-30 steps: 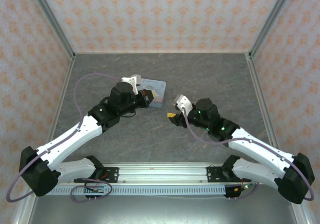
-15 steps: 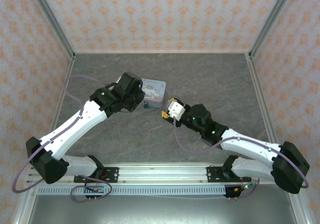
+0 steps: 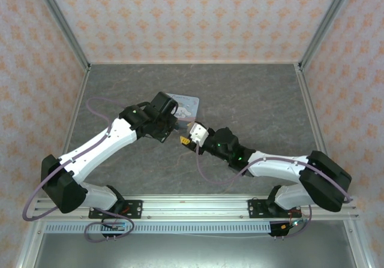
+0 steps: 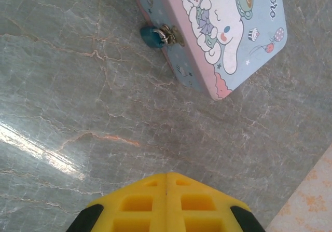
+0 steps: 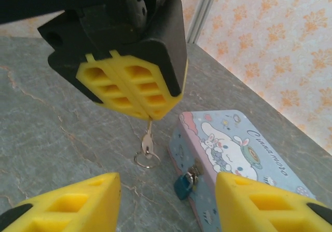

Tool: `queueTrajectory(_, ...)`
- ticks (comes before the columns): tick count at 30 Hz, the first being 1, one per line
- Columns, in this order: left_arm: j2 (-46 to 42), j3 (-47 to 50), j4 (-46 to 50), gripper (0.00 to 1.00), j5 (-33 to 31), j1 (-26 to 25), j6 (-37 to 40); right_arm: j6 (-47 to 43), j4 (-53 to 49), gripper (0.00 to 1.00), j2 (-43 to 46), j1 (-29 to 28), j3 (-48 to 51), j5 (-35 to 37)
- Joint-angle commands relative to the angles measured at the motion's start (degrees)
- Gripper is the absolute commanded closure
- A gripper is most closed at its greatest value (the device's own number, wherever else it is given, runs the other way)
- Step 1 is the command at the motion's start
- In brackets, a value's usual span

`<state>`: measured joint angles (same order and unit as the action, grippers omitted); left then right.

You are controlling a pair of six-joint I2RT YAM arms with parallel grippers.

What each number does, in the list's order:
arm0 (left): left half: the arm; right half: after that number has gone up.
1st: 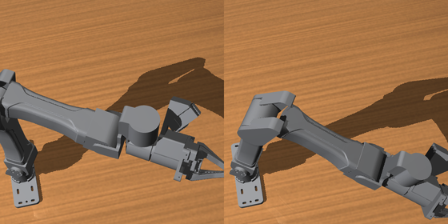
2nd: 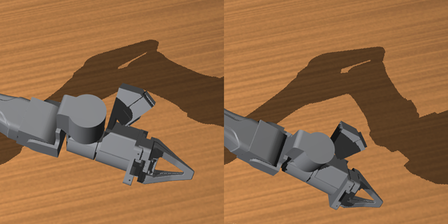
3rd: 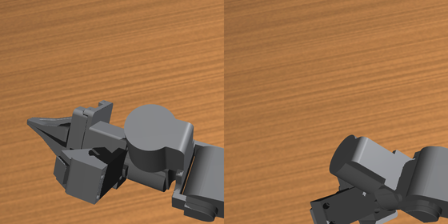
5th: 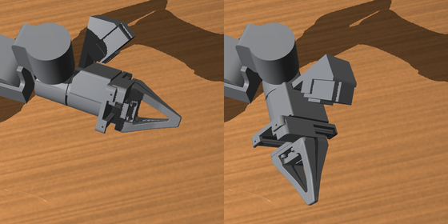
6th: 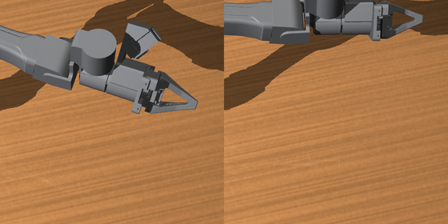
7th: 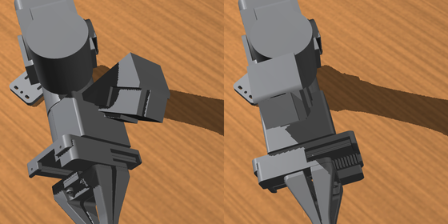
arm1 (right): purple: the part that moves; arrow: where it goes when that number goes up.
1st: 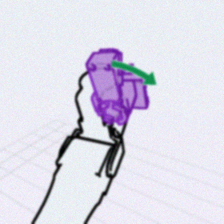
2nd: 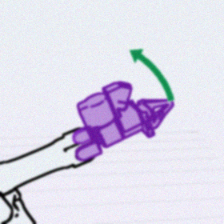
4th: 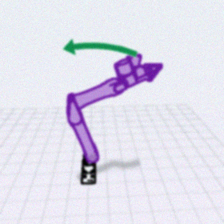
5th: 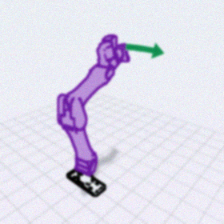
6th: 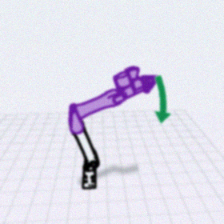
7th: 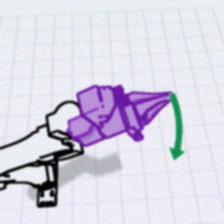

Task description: Unlock the padlock with the key

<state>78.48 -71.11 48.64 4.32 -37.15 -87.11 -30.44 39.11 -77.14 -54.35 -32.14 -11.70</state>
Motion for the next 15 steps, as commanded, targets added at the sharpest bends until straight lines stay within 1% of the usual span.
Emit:
queueTrajectory(1, -1.06, 0.53, 1.10, 1.00, -0.10, -0.25, -1.75, 2.35, 6.14, 0.50, -2.28, -1.25, -2.40, 1.04)
queueTrajectory(6, -1.14, 1.03, 0.69, 1.00, 0.21, -0.30, -2.09, 3.86, 7.71, 0.51, -4.94, -1.73, -3.37, 1.76)
queueTrajectory(12, -1.37, 1.03, 0.84, 1.00, -0.21, -0.29, -2.19, 5.27, 7.78, 0.58, -6.85, -1.72, -4.11, 2.00)
queueTrajectory(15, -1.37, 1.02, 0.83, 1.00, -0.34, -0.31, -2.19, 5.38, 7.56, 0.63, -7.41, -1.73, -4.14, 2.41)
